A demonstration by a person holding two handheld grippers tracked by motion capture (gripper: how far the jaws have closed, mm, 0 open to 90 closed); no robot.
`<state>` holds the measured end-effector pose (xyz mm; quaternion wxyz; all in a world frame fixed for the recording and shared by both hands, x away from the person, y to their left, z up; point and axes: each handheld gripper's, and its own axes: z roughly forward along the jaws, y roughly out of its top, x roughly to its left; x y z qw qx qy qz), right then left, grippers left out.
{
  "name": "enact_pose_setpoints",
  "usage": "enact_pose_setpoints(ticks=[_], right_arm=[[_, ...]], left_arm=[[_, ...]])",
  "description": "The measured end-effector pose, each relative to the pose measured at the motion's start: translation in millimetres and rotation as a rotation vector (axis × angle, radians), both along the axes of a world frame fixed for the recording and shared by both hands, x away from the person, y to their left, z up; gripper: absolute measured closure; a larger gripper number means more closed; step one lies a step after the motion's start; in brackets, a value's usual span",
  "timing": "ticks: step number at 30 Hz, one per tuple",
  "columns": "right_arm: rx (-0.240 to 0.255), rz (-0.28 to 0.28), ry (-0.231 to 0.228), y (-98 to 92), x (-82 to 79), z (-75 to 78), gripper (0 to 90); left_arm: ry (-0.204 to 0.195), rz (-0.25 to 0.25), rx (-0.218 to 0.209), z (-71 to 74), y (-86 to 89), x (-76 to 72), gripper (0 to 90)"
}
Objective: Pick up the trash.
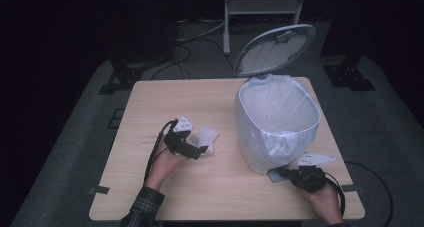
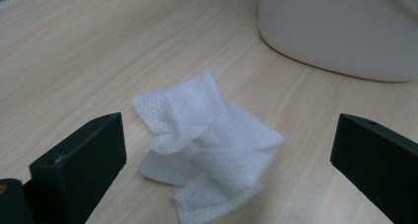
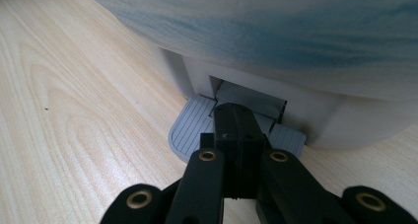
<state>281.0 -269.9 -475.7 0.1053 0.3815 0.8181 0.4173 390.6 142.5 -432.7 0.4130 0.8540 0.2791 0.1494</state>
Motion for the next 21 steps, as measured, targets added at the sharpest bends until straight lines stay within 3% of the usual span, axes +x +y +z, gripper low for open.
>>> enact_pose_setpoints(ticks=[21], right_arm=[[0.001, 0.001, 0.0, -0.2, 0.2, 0.0, 90.0]], left_arm=[[0.058, 0.027, 0.027, -36.2, -8.0, 27.7, 4.6]])
